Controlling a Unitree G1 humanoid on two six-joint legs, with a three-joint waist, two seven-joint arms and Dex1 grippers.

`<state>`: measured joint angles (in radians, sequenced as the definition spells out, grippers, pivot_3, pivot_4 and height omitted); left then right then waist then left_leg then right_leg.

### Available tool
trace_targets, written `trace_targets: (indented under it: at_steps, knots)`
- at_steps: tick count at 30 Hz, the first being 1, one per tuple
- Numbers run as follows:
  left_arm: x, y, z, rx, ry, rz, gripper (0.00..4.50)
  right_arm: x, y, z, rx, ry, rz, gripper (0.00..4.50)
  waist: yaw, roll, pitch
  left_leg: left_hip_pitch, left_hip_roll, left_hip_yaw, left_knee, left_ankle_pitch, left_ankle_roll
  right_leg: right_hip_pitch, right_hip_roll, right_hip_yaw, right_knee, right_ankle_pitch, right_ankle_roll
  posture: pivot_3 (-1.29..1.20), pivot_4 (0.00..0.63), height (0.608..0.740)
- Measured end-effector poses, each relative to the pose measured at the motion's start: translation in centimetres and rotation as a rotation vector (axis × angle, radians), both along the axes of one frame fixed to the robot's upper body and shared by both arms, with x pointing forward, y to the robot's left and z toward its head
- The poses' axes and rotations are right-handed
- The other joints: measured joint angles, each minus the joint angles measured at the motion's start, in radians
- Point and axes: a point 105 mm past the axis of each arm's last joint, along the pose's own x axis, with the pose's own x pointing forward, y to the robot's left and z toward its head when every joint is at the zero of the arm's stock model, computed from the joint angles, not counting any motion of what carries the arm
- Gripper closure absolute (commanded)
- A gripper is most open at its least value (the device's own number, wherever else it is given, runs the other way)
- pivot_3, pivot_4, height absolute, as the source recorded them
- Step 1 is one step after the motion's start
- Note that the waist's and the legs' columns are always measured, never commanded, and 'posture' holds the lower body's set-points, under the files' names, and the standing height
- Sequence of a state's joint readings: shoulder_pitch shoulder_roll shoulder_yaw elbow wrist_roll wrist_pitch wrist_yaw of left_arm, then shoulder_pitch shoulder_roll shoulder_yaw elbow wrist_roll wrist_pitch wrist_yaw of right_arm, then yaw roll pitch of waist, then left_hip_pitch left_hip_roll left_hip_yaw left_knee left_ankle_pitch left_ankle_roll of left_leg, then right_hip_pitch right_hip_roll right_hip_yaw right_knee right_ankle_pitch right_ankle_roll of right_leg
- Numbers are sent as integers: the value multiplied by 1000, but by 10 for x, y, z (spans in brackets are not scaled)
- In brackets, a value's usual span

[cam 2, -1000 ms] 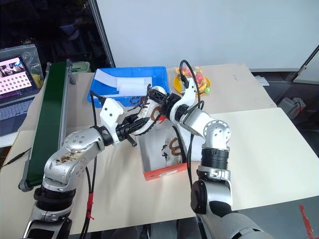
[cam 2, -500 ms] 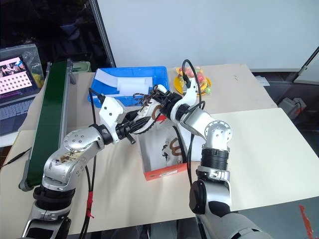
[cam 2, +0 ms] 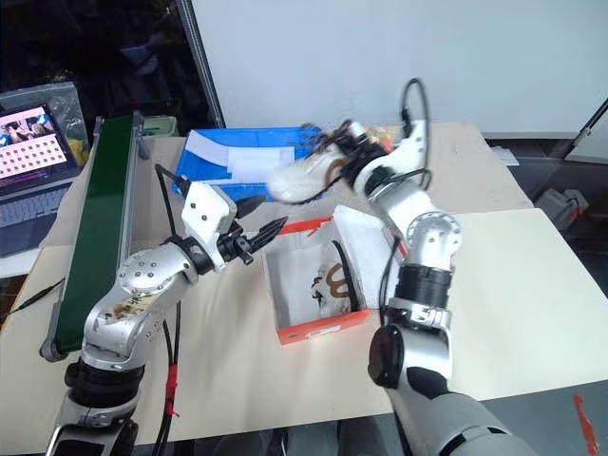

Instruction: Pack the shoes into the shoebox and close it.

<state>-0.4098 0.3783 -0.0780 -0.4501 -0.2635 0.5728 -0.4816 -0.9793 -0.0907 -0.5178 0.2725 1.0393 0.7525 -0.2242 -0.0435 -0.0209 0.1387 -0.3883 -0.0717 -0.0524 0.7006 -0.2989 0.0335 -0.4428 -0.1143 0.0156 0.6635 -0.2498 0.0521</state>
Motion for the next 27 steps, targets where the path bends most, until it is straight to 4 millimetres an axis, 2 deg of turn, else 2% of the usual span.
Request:
trace_targets:
  at_steps: [3,5,9,12,16,19,22,27]
  knots:
    - [-4,0,8,-50,-3,-23,1795,5,-17,-6,-82,20,-55,2746,-8,0,0,0,1,2,0,0,0,-1,0,2,0,0,0,0,150,724]
    - [-5,9,8,-45,5,-29,1795,6,-19,-9,-168,34,-49,2746,-20,0,0,0,2,2,-1,0,0,-1,1,3,0,0,0,0,150,724]
    - [-14,43,-14,148,73,-73,1795,-4,-22,-16,-385,107,61,2746,-28,1,0,1,2,3,-1,0,0,-1,1,4,0,0,0,0,150,724]
    - [-25,55,-29,268,103,-152,1795,-22,-19,-22,-579,176,202,2746,-19,2,1,0,2,2,-1,-1,1,-1,0,3,-2,0,0,0,150,724]
    - [-44,56,-36,402,69,-304,1795,-49,0,-19,-733,226,433,2746,-12,3,1,-1,2,2,-3,-1,2,0,0,2,-6,0,0,0,150,724]
    - [-50,54,-43,414,84,-366,1795,-63,14,-16,-831,219,560,2746,-2,3,1,-1,2,2,-2,-2,3,0,0,2,-7,0,0,0,150,724]
    - [-51,53,-48,416,95,-392,1795,-73,32,-24,-871,218,678,2746,0,3,1,-2,2,2,-2,-2,4,1,-1,1,-7,0,0,0,150,724]
    - [-52,45,-50,384,98,-405,1795,-84,67,-49,-978,255,834,2746,-3,3,1,-1,2,2,-2,-2,4,0,-1,1,-7,0,0,0,150,724]
